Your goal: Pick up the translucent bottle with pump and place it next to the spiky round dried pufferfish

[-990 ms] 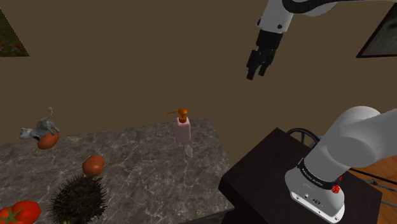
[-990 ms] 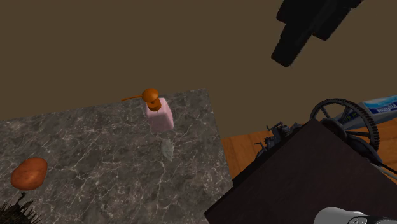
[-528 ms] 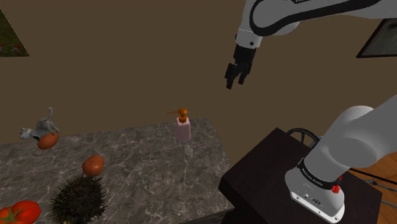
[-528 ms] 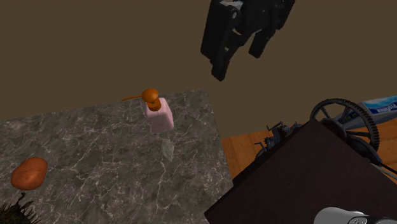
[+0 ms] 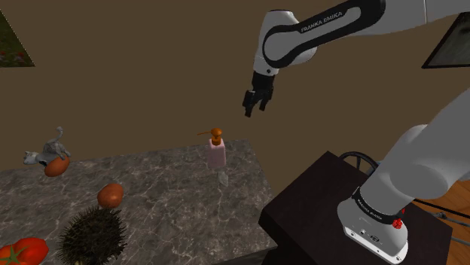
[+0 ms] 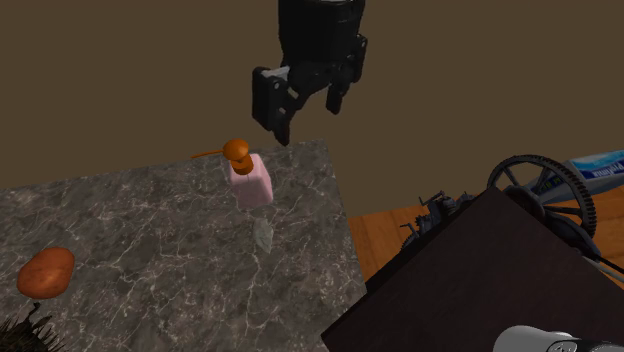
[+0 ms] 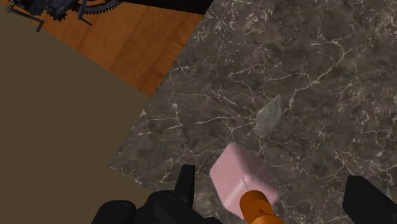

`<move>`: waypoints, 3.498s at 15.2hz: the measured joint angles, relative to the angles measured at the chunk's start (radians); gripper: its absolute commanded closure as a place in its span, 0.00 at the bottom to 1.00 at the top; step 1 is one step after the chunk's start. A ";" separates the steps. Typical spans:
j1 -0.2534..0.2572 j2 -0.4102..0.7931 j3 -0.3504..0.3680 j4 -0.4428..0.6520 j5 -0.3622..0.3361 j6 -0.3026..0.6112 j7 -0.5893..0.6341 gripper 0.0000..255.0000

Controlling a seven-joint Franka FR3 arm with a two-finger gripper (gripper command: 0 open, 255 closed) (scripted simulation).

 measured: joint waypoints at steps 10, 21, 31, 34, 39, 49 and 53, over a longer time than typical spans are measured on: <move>0.038 0.378 0.031 0.217 -0.032 0.181 0.029 0.00; 0.073 0.642 0.032 0.399 -0.065 0.274 0.050 0.00; 0.077 0.667 0.032 0.399 -0.066 0.299 0.052 1.00; 0.077 0.667 0.032 0.400 -0.066 0.299 0.052 1.00; 0.077 0.667 0.032 0.400 -0.066 0.299 0.052 1.00; 0.076 0.597 0.033 0.411 -0.066 0.218 0.061 1.00; 0.073 0.557 0.034 0.412 -0.065 0.178 0.062 1.00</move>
